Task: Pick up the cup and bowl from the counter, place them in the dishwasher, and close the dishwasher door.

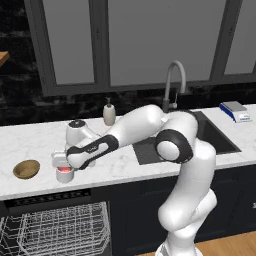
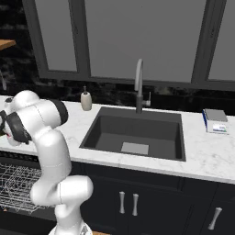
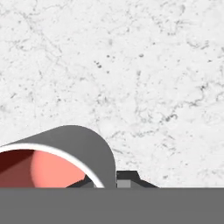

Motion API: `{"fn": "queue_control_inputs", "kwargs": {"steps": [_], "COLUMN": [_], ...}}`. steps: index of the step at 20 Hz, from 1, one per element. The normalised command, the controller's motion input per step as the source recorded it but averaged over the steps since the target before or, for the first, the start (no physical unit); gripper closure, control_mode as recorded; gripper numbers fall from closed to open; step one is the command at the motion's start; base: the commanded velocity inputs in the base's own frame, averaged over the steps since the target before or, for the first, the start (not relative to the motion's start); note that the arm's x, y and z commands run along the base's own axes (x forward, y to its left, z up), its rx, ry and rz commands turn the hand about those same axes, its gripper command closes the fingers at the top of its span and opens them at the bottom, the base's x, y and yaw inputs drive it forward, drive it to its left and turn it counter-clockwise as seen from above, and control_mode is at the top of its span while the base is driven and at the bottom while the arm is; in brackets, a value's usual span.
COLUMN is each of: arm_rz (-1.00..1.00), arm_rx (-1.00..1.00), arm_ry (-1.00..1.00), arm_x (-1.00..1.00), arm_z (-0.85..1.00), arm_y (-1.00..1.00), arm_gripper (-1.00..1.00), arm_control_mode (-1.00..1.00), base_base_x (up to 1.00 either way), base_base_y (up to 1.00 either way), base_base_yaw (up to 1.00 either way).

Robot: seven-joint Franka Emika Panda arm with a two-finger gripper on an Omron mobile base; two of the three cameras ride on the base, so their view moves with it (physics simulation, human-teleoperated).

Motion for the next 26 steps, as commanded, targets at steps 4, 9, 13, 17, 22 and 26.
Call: {"fn": "queue_control_inputs", "kwargs": {"steps": [4, 9, 13, 17, 22, 26], "arm_rz": [0.00, 0.00, -0.01, -0.10, -0.19, -0.21], "arm_rx": [0.06, 0.03, 0.00, -0.12, -0.21, -0.22], "arm_ry": [0.00, 0.00, -0.03, 0.00, 0.00, 0.06], "arm_x": [-1.00, -1.00, -0.92, -0.52, -0.06, -0.03], "arm_z": [-0.06, -0.24, -0.35, -0.20, -0.08, 0.00], "arm_y": [-0.75, -0.43, 0.16, 0.86, 0.98, 0.79], "arm_gripper": [1.00, 1.00, 1.00, 1.00, 1.00, 1.00], "arm_control_mode": [-1.00, -1.00, -1.00, -1.00, -1.00, -1.00], "base_base_x": [0.00, 0.00, 0.00, 0.00, 0.00, 0.00], "base_base_y": [0.00, 0.00, 0.00, 0.00, 0.00, 0.00], "base_base_yaw": [0.00, 0.00, 0.00, 0.00, 0.00, 0.00]}}
